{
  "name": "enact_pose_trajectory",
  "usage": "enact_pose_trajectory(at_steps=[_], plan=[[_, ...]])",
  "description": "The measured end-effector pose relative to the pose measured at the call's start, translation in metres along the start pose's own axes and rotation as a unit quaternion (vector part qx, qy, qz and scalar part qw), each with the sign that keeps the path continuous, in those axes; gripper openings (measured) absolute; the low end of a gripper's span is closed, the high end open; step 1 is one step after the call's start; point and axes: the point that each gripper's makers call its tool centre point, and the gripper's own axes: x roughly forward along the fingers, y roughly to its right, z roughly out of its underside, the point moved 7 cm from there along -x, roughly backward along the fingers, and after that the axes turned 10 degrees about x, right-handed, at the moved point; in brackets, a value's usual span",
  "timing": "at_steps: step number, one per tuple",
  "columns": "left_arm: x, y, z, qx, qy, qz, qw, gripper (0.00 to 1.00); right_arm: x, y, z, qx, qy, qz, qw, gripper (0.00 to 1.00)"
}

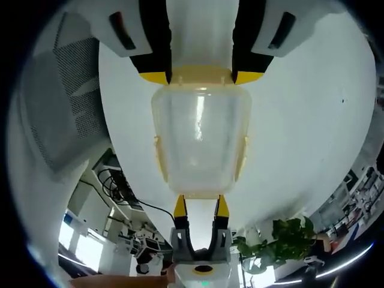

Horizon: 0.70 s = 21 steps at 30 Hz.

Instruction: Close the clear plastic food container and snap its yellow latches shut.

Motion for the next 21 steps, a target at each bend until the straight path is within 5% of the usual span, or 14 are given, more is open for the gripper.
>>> enact_pose_trajectory(at_steps=[11,13,15,21], plan=[[0.000,0.004,0.000,-0.007,0.008,0.011,0.9999,0.40,0.000,-0.002,0.001,-0.002,-0.003,0.004,1.0000,0.40],[0.000,0.004,0.001,0.001,-0.002,0.003,1.0000,0.48,-0.001,-0.001,0.001,-0.001,-0.008,0.009,0.9999,0.50],[0.000,0.006,0.001,0.002,0.001,0.000,1.0000,0.55,-0.004,-0.003,-0.001,0.009,-0.003,0.001,1.0000,0.49],[-0.008,0.007,-0.002,-0.008,0.005,-0.004,0.9999,0.51,-0.011,-0.005,-0.003,-0.002,-0.010,0.007,0.9999,0.50]])
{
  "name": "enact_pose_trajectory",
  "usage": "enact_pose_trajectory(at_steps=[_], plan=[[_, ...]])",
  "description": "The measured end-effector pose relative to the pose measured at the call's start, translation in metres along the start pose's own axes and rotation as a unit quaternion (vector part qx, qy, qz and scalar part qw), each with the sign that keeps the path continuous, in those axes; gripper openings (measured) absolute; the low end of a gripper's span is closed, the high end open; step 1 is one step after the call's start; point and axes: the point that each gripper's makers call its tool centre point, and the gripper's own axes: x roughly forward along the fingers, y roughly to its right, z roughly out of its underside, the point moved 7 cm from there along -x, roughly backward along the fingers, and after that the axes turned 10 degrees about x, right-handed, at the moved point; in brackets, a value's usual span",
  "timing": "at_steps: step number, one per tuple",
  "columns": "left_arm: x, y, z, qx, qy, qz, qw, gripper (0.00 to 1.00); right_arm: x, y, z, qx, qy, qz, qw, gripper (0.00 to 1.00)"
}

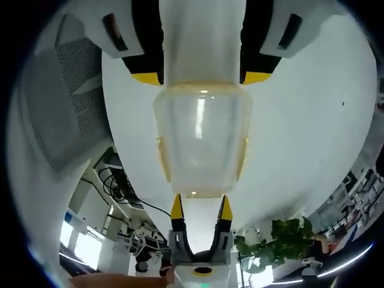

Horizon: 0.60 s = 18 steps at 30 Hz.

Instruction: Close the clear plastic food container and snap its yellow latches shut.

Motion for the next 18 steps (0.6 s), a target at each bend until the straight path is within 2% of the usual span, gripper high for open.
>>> enact_pose_trajectory(at_steps=[3,4,6,8,11,12,13,14,16,17,18], plan=[[-0.007,0.000,-0.001,-0.024,-0.002,-0.013,0.9996,0.50,-0.004,-0.001,0.002,0.009,-0.006,0.005,0.9999,0.49],[-0.008,0.001,0.000,-0.051,-0.005,-0.017,0.9986,0.50,-0.007,-0.004,0.004,0.046,-0.008,0.005,0.9989,0.48],[-0.012,0.002,-0.001,-0.082,-0.005,-0.019,0.9964,0.49,-0.009,-0.003,0.003,0.075,0.000,0.013,0.9971,0.48],[-0.015,0.003,-0.002,-0.119,-0.005,-0.029,0.9925,0.48,-0.011,-0.002,0.007,0.101,-0.010,0.024,0.9945,0.46],[-0.016,0.005,-0.003,-0.145,-0.011,-0.045,0.9884,0.44,-0.010,-0.004,0.006,0.151,-0.002,0.023,0.9883,0.44],[-0.016,0.007,-0.003,-0.170,-0.016,-0.050,0.9841,0.44,-0.009,-0.003,0.004,0.167,0.013,0.024,0.9856,0.43],[-0.014,0.009,-0.006,-0.187,-0.003,-0.047,0.9812,0.45,-0.009,-0.004,0.004,0.186,0.017,0.024,0.9822,0.43],[-0.014,0.008,-0.005,-0.220,0.001,-0.056,0.9740,0.44,-0.009,-0.004,0.004,0.204,0.020,0.023,0.9784,0.43],[-0.013,0.009,-0.005,-0.250,0.001,-0.067,0.9660,0.44,-0.008,-0.003,0.006,0.217,0.011,0.036,0.9755,0.42],[-0.012,0.010,-0.004,-0.273,0.000,-0.069,0.9594,0.44,-0.007,-0.003,0.006,0.237,0.011,0.038,0.9707,0.41],[-0.011,0.011,-0.006,-0.283,0.005,-0.069,0.9565,0.43,-0.007,-0.004,0.004,0.247,0.019,0.039,0.9680,0.40]])
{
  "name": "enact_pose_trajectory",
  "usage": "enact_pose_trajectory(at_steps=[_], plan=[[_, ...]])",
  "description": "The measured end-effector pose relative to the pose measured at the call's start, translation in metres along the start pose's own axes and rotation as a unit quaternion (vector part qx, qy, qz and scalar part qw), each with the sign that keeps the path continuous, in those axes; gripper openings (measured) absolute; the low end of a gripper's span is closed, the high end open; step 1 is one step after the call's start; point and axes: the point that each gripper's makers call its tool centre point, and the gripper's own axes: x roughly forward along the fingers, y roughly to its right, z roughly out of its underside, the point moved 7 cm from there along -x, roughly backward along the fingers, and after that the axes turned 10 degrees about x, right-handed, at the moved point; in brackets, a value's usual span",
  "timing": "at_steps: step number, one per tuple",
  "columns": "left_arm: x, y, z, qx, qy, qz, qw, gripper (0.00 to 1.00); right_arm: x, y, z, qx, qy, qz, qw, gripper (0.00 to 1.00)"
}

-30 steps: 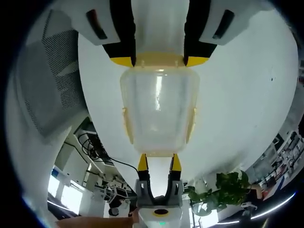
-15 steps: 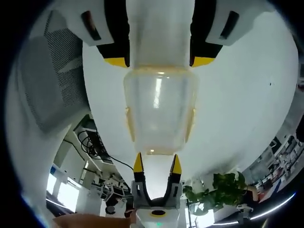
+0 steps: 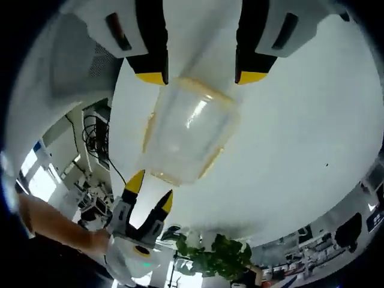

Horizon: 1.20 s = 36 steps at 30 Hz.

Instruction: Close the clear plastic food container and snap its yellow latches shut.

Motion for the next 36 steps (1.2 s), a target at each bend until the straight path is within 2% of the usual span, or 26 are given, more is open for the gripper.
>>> enact_pose_trajectory(at_steps=[1,2,3,4,5,8,9,11,15,16,17,19,21,22,26,34,36], plan=[[0.001,0.001,-0.003,0.009,0.014,0.002,0.9999,0.43,0.000,0.000,-0.002,0.025,0.008,0.006,0.9996,0.38],[0.001,0.002,-0.001,-0.009,0.008,-0.005,0.9999,0.43,-0.001,0.002,-0.002,0.036,0.006,0.018,0.9992,0.36],[0.001,0.001,-0.001,-0.030,0.003,-0.010,0.9995,0.43,0.000,0.000,-0.003,0.040,0.009,0.010,0.9991,0.36],[0.002,0.001,-0.001,-0.034,0.004,-0.010,0.9994,0.43,0.000,0.000,-0.004,0.063,0.015,0.013,0.9978,0.37],[0.003,0.002,-0.002,-0.059,0.007,-0.009,0.9982,0.43,0.000,0.002,-0.005,0.077,0.019,0.025,0.9966,0.36],[0.003,0.003,-0.003,-0.089,0.014,-0.019,0.9958,0.43,0.000,0.004,-0.006,0.125,0.033,0.027,0.9912,0.36],[0.003,0.003,-0.003,-0.093,0.013,-0.020,0.9954,0.43,0.000,0.003,-0.007,0.127,0.040,0.025,0.9908,0.36],[0.003,0.002,-0.002,-0.113,0.013,-0.028,0.9931,0.42,0.000,0.001,-0.006,0.157,0.038,0.021,0.9867,0.37],[0.006,0.004,-0.001,-0.147,0.015,-0.032,0.9886,0.41,0.004,0.001,-0.006,0.183,0.032,0.025,0.9823,0.37],[0.008,0.003,0.000,-0.153,0.013,-0.032,0.9876,0.42,0.004,0.002,-0.006,0.197,0.033,0.026,0.9794,0.37],[0.010,0.004,0.000,-0.160,0.015,-0.031,0.9865,0.42,0.006,0.003,-0.005,0.225,0.036,0.027,0.9733,0.37],[0.012,0.005,0.000,-0.178,0.022,-0.031,0.9833,0.42,0.008,0.004,-0.004,0.243,0.035,0.026,0.9690,0.36],[0.015,0.007,-0.001,-0.205,0.027,-0.025,0.9781,0.42,0.010,0.004,-0.004,0.272,0.041,0.027,0.9611,0.36],[0.016,0.005,0.000,-0.208,0.030,-0.027,0.9773,0.42,0.010,0.006,-0.003,0.269,0.040,0.028,0.9619,0.36],[0.022,0.006,0.001,-0.216,0.023,-0.022,0.9760,0.40,0.016,0.006,-0.003,0.286,0.049,0.015,0.9568,0.36],[0.029,0.008,0.002,-0.256,0.037,-0.007,0.9658,0.40,0.019,0.004,-0.005,0.315,0.047,-0.010,0.9480,0.33],[0.029,0.008,0.002,-0.256,0.034,-0.004,0.9660,0.39,0.020,0.003,-0.006,0.314,0.046,-0.012,0.9481,0.32]])
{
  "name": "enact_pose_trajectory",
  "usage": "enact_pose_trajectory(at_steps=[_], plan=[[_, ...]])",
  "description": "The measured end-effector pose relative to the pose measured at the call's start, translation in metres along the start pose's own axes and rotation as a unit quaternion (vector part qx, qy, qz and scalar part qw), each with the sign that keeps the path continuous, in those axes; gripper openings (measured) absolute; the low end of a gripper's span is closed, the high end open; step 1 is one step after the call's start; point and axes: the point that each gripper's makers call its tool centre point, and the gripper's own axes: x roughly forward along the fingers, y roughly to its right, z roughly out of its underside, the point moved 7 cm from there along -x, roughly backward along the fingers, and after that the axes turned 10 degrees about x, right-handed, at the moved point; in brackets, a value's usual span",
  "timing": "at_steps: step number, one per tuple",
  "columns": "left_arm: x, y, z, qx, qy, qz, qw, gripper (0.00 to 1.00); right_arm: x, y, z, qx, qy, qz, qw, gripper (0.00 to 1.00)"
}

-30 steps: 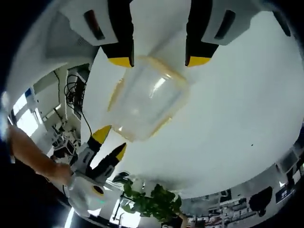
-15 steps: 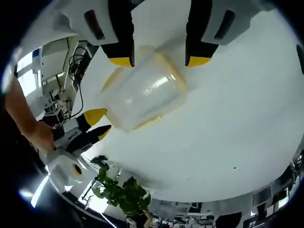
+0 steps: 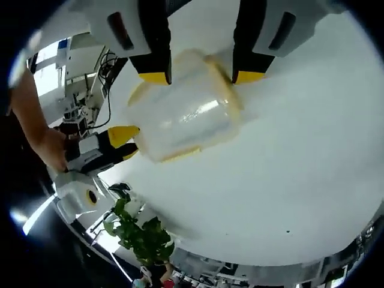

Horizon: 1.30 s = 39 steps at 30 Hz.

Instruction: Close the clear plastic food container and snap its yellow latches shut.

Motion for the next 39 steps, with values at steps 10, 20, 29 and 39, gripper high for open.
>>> enact_pose_trajectory(at_steps=[10,20,29,39], plan=[[0.0000,0.0020,0.0009,0.000,0.003,-0.004,1.0000,0.37,-0.0003,-0.0023,0.0010,-0.014,-0.003,0.004,0.9999,0.30],[0.0043,0.0033,-0.0020,-0.004,-0.014,-0.015,0.9998,0.31,-0.0008,-0.0083,0.0015,-0.027,-0.008,0.012,0.9995,0.26],[0.0054,0.0043,-0.0025,-0.004,-0.016,-0.005,0.9998,0.30,0.0016,-0.0060,-0.0006,-0.039,-0.016,0.019,0.9989,0.23],[0.0015,-0.0001,-0.0024,-0.001,-0.009,-0.002,1.0000,0.32,0.0003,-0.0086,0.0020,-0.012,-0.006,0.014,0.9998,0.24]])
